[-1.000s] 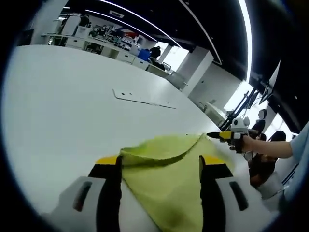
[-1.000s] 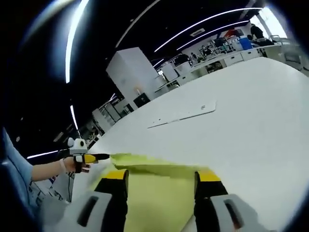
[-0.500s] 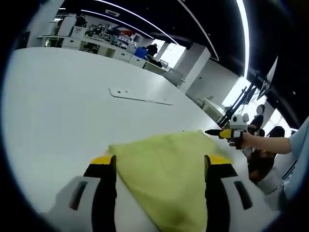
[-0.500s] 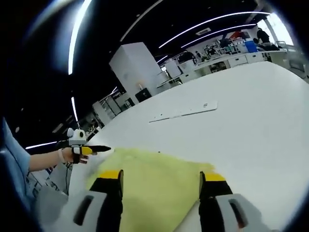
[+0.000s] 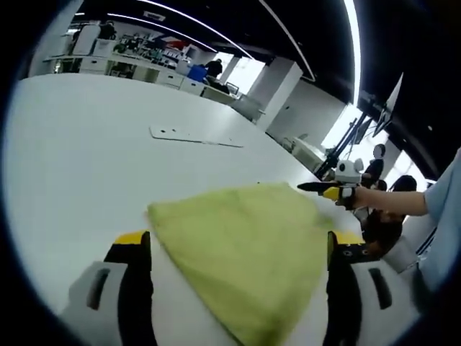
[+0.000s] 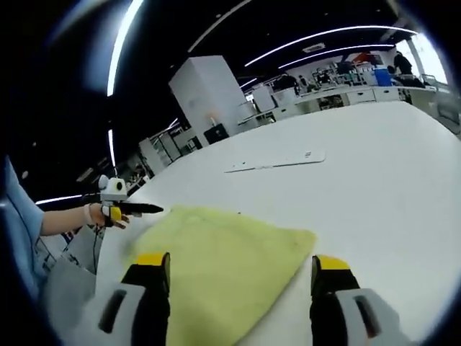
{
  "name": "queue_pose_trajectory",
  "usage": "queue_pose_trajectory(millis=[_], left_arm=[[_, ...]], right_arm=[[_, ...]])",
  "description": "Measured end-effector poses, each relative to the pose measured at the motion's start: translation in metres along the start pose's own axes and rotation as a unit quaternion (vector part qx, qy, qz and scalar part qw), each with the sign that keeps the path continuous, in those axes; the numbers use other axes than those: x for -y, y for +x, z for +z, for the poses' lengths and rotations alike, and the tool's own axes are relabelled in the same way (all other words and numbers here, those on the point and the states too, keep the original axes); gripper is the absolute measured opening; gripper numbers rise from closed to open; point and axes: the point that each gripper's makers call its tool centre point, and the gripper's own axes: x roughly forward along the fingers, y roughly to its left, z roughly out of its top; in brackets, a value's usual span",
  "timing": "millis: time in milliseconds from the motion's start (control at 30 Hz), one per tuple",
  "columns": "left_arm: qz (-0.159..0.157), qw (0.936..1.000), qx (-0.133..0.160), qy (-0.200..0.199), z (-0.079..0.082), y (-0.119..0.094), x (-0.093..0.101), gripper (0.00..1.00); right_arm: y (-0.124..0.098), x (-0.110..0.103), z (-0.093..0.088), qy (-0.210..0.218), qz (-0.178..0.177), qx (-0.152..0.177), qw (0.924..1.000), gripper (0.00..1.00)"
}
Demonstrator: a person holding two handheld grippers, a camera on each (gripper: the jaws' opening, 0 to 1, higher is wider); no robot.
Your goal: Fold the garment on the visible template until the final outline fits inside the template.
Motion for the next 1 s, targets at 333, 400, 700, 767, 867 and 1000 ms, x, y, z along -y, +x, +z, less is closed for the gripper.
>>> queue_pose_trajectory(millis=[333,400,700,767,867,1000], left_arm=[[0.004,1.0000,-0.001,0.006,-0.014,-0.017,0.008,0.96],[0.000,1.0000,-0.002,-0.005,-0.020,-0.022,0.008,0.93],[0.016,0.9997,-0.005,-0.017,-0.037,-0.044,0.002,0.90],[0.020,0.9994,-0.008,-0.026,-0.041,-0.049,0.001,0.90],[0.019,0.9995,-0.008,-0.024,-0.047,-0.057,0.005,0.88],[0.025,0.9995,-0.015,-0.016,-0.058,-0.067,0.012,0.84]], right_arm=[[-0.018,-0.020,-0.012,-0.023,0.010,-0.014,0.9996,0.93],[-0.023,-0.022,-0.016,-0.025,0.010,-0.016,0.9995,0.92],[-0.048,-0.022,-0.036,-0.026,-0.001,-0.028,0.9993,0.93],[-0.052,-0.021,-0.040,-0.022,-0.004,-0.031,0.9993,0.93],[-0.058,-0.021,-0.046,-0.021,-0.007,-0.033,0.9992,0.93],[-0.066,-0.024,-0.053,-0.016,-0.008,-0.035,0.9992,0.93]])
